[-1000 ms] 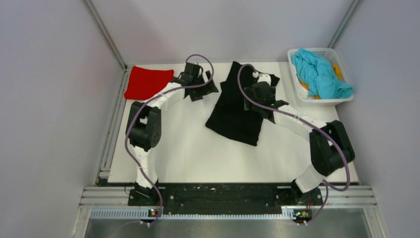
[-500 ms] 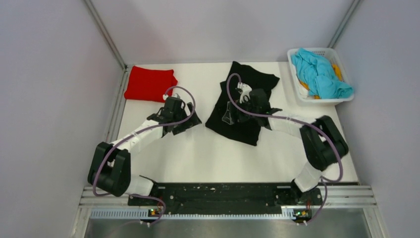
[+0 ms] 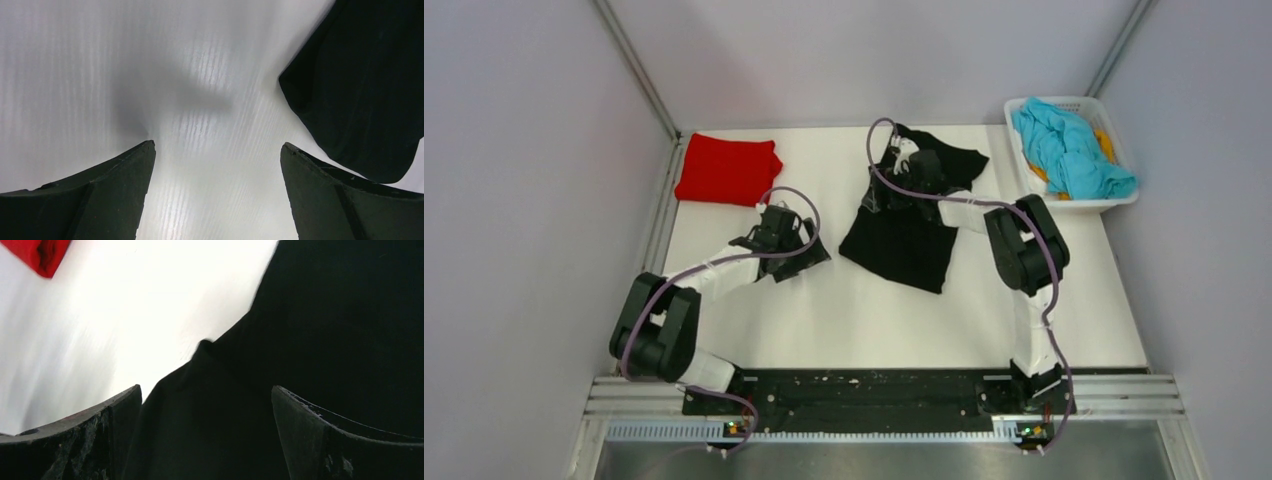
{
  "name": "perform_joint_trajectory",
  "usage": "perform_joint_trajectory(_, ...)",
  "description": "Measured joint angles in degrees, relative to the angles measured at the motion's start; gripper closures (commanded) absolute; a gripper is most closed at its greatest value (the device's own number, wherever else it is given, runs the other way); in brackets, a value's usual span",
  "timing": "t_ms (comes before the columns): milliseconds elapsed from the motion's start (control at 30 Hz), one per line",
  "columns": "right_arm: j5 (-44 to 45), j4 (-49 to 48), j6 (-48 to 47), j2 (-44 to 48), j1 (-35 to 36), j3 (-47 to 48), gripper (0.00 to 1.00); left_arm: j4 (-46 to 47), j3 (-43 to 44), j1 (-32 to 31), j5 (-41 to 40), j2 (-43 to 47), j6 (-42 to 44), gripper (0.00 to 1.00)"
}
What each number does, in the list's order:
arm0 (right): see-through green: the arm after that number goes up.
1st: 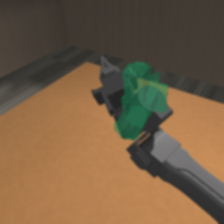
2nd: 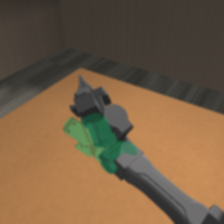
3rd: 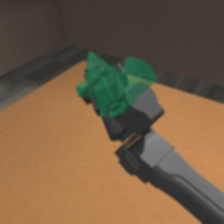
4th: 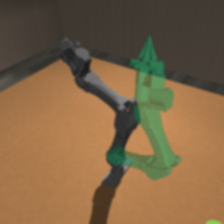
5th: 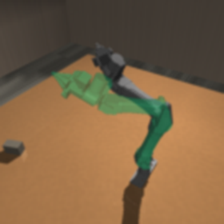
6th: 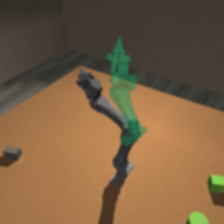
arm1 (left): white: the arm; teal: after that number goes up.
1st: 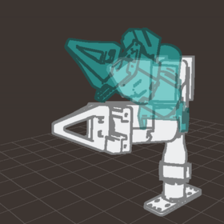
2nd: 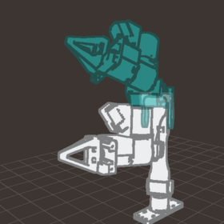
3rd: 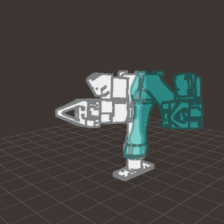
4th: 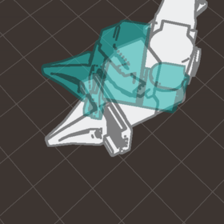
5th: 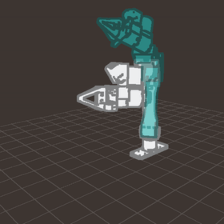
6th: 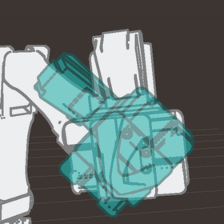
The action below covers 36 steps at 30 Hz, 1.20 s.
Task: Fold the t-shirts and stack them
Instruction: Grab one side of the 2/3 rectangular tshirt with both arms
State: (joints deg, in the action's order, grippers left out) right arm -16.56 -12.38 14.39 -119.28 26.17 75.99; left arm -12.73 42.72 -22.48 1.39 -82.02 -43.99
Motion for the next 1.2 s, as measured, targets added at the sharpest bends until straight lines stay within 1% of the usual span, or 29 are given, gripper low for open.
perform_joint_trajectory(133,1.6,0.9,-1.1,0.9,-1.7,1.1,0.01,1.1,2.6,0.0,3.0,-4.8,0.0,0.01)
perform_joint_trajectory(200,3.0,3.6,-2.1,3.1,-2.1,0.4,0.01,1.2,4.8,-0.1,4.1,-6.8,0.0,0.02)
perform_joint_trajectory(267,3.9,4.7,-2.9,7.6,-2.2,-2.3,0.01,2.0,7.1,-0.1,5.5,-8.7,-0.1,0.04)
perform_joint_trajectory(367,4.7,4.9,-2.7,19.6,-2.2,-12.1,0.01,3.7,9.5,-0.1,7.8,-11.3,-0.4,0.11)
perform_joint_trajectory(433,5.0,3.7,-1.5,29.6,-2.2,-21.1,0.01,4.9,10.8,-0.1,9.6,-13.5,-0.9,0.18)
perform_joint_trajectory(500,5.3,2.6,-0.1,37.4,-2.2,-28.7,0.01,5.8,11.4,-0.1,11.2,-15.4,-1.1,0.26)
perform_joint_trajectory(533,5.2,2.0,0.9,41.3,-2.2,-33.2,0.01,6.0,11.7,-0.2,12.2,-16.6,-1.3,0.29)
perform_joint_trajectory(600,4.9,1.7,2.4,46.5,-2.2,-40.0,0.01,7.1,12.8,-0.2,14.5,-18.5,-1.8,0.37)
perform_joint_trajectory(733,4.3,3.6,4.6,52.1,-2.2,-48.2,0.01,9.8,13.4,-0.8,17.6,-21.2,-2.9,0.65)
perform_joint_trajectory(800,4.3,5.0,5.3,54.3,-2.2,-49.8,0.01,10.4,13.4,-1.1,19.2,-22.4,-3.2,0.84)
perform_joint_trajectory(833,4.5,5.7,5.4,55.3,-2.2,-50.1,0.01,10.7,13.4,-1.2,19.6,-22.9,-3.4,0.97)
perform_joint_trajectory(867,4.6,6.4,5.4,56.1,-2.2,-50.1,0.02,10.9,13.4,-1.3,20.1,-23.4,-3.5,1.00)
perform_joint_trajectory(933,4.8,6.6,5.4,57.7,-2.2,-50.1,0.05,11.4,13.4,-1.3,21.2,-24.1,-3.9,1.00)
perform_joint_trajectory(1033,5.8,8.0,4.6,58.7,-1.1,-50.0,0.05,11.5,13.4,-1.4,21.3,-24.1,-3.9,1.00)
perform_joint_trajectory(1100,9.6,11.5,3.1,58.3,2.7,-49.2,0.07,11.1,13.6,-1.4,20.9,-24.1,-3.8,1.00)
perform_joint_trajectory(1200,15.7,17.9,0.4,54.8,11.4,-45.4,0.10,10.8,13.6,-1.3,20.1,-23.9,-3.7,1.00)
